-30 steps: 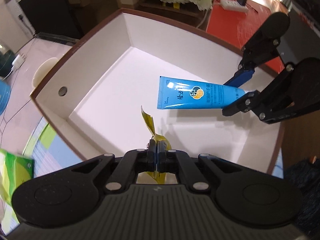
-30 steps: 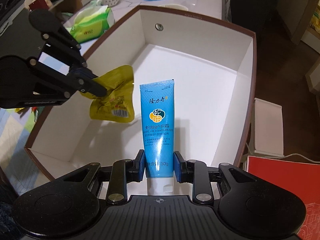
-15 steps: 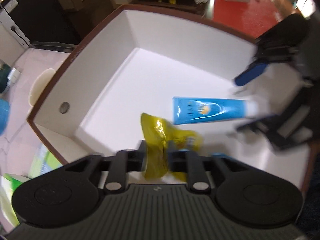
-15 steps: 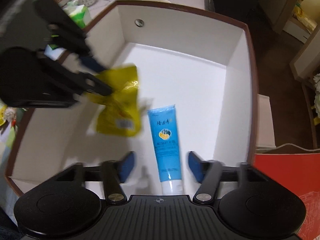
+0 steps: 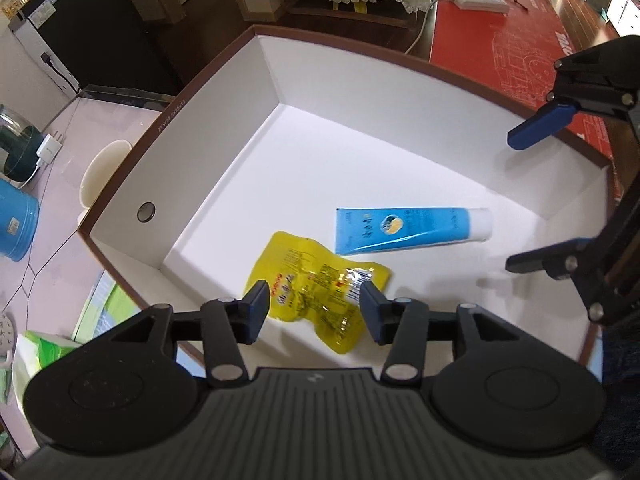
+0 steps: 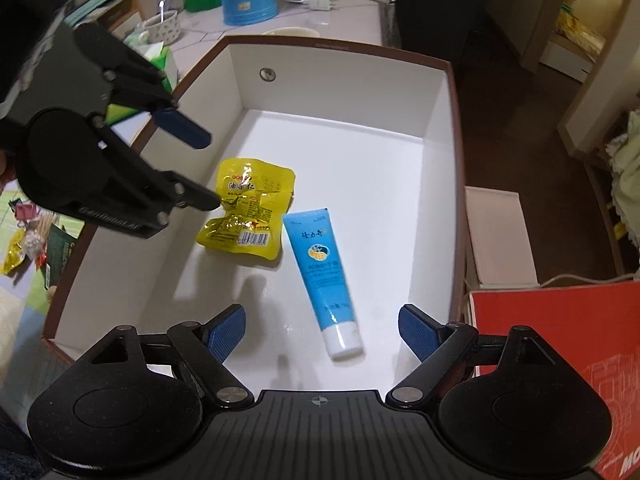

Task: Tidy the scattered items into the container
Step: 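Open the left tool dropping the packet while the right tool releases the tube, then withdraw both tools from the box back toward the remaining items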

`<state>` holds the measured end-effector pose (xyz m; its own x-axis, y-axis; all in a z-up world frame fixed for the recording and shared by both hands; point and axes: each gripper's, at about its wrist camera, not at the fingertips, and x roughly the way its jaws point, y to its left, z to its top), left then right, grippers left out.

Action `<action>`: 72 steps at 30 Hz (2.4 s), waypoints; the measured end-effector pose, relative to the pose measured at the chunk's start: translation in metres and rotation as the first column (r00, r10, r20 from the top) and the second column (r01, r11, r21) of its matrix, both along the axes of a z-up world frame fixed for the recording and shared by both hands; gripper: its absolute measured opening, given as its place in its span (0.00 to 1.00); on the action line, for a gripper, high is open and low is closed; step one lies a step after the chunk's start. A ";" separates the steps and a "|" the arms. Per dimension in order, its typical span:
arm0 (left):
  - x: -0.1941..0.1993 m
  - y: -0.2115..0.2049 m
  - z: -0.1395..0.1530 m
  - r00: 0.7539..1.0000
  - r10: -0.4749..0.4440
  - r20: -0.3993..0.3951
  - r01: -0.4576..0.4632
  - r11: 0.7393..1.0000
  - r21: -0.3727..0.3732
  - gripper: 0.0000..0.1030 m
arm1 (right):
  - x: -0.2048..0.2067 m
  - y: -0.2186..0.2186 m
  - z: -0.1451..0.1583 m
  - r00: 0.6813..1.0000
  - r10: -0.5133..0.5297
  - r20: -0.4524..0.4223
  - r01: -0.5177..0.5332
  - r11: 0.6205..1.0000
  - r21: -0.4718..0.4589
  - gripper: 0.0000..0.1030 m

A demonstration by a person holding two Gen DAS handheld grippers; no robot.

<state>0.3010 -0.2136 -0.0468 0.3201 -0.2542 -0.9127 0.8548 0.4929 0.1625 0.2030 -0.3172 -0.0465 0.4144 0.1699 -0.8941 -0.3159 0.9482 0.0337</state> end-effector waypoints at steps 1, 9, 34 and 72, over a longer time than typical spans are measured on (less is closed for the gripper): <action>-0.004 0.001 0.003 1.000 0.004 0.004 -0.004 1.000 -0.004 0.46 | -0.002 -0.001 0.002 1.000 -0.008 0.004 0.008 1.000 0.006 0.84; -0.037 0.010 0.031 0.998 0.037 0.056 -0.035 0.999 -0.038 0.53 | -0.020 -0.009 0.012 0.997 -0.073 0.037 0.071 0.996 0.049 0.84; -0.136 0.074 0.074 0.976 0.189 0.108 -0.169 0.970 -0.176 0.66 | -0.080 0.005 0.039 0.983 -0.129 0.132 0.114 0.987 0.115 0.84; -0.190 0.302 0.007 0.785 0.619 0.015 -0.605 0.772 -0.194 0.80 | -0.090 0.072 0.031 0.962 -0.225 0.154 0.171 0.938 0.300 0.84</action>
